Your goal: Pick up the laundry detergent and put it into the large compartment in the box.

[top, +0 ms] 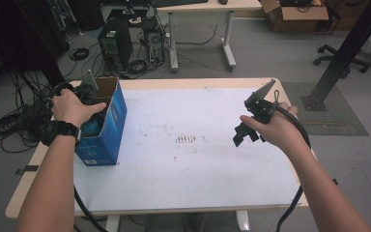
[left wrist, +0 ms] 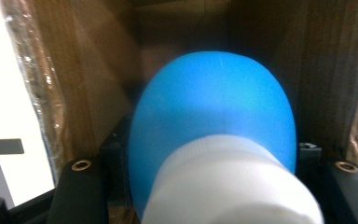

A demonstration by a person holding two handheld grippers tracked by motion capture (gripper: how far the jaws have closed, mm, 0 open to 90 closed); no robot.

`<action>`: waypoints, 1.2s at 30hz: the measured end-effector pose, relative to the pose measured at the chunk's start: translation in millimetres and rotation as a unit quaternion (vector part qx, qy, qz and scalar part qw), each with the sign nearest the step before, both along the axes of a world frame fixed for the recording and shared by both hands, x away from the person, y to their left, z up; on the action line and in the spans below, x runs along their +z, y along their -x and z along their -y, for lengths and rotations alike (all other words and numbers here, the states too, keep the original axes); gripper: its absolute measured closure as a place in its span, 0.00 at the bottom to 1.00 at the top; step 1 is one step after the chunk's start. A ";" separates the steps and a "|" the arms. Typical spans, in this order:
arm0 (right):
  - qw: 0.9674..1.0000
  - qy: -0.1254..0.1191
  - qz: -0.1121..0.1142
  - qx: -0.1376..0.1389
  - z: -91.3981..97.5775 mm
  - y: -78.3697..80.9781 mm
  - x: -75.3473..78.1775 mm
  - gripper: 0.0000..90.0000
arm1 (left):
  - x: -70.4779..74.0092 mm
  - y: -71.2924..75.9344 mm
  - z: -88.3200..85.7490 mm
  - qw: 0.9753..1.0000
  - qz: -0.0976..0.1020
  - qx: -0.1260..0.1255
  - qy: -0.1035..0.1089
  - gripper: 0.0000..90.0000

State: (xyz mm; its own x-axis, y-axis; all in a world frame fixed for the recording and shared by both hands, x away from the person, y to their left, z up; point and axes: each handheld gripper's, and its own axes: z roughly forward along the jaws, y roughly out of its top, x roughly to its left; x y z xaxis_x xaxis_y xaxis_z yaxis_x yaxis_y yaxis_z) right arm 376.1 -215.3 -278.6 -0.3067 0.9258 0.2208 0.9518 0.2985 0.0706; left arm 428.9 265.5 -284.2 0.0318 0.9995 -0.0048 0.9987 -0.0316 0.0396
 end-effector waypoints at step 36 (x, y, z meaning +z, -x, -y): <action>1.000 -0.006 0.013 -0.005 9.2 12.7 16.7 0.04 | 97.5 11.4 49.0 0.997 0.060 -0.040 -0.021 0.33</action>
State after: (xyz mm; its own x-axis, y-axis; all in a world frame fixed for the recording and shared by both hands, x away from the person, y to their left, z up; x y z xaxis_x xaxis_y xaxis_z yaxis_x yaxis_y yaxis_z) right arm 363.4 -224.5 -261.9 -0.3031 0.9262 0.2241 0.9526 0.2880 0.0984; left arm 417.6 216.4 -186.6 0.1086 0.9930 0.0456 0.9811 -0.1145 0.1561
